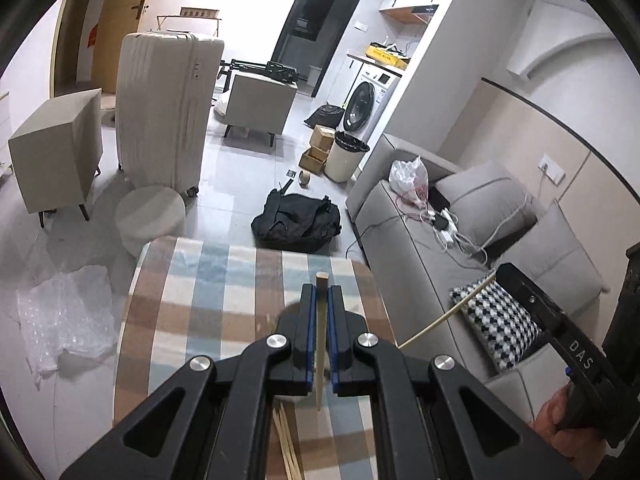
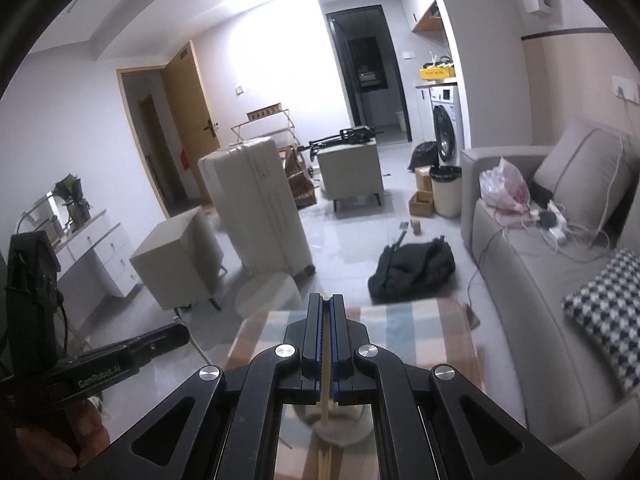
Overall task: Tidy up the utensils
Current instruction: 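Raise both held chopsticks above the white utensil holder, then open both tools over the holder to drop the chopsticks in, then move both open tools back down toward the chopstick bundle, then lower the right tool onto the bundle and grasp one chopstick, then lift the right tool's chopstick while the left tool reaches toward the bundle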
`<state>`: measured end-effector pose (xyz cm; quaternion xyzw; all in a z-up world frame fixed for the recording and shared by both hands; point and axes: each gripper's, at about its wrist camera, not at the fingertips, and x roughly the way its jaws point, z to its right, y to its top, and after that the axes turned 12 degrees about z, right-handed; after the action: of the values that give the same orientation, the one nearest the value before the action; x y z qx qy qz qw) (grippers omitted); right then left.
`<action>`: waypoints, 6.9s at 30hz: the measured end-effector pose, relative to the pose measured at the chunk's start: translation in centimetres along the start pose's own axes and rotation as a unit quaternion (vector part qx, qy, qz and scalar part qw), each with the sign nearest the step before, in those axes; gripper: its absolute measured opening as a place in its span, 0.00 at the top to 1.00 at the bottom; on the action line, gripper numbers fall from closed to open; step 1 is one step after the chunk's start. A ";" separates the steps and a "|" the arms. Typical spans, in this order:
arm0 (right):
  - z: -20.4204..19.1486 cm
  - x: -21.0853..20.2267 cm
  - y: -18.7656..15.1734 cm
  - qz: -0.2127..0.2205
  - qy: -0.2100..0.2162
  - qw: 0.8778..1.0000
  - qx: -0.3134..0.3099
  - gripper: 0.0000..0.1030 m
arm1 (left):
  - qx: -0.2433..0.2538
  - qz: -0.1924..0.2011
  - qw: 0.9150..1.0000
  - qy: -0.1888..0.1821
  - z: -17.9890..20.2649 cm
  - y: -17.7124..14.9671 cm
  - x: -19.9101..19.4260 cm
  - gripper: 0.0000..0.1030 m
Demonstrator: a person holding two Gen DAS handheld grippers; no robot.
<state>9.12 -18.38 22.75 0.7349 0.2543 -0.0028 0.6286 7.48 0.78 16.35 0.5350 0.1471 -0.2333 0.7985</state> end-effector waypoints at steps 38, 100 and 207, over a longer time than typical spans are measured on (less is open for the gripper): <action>-0.7 13.5 -4.6 -0.100 0.012 0.992 -0.072 0.98 | -0.010 -0.017 0.999 -0.046 -3.1 0.6 8.2 0.99; 1.8 -8.6 -15.2 -0.050 -0.033 0.997 0.039 0.03 | 0.127 -0.008 0.988 0.087 0.9 -10.9 -5.9 0.20; 13.8 3.1 -24.2 -0.235 -0.031 0.915 0.325 0.96 | 0.062 -0.344 0.924 0.154 -4.0 -24.1 9.2 0.20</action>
<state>7.06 -28.02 -3.45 0.8175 0.3854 -0.2555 0.3434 2.63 -5.21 -8.56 0.5294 0.4282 -0.4173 0.6018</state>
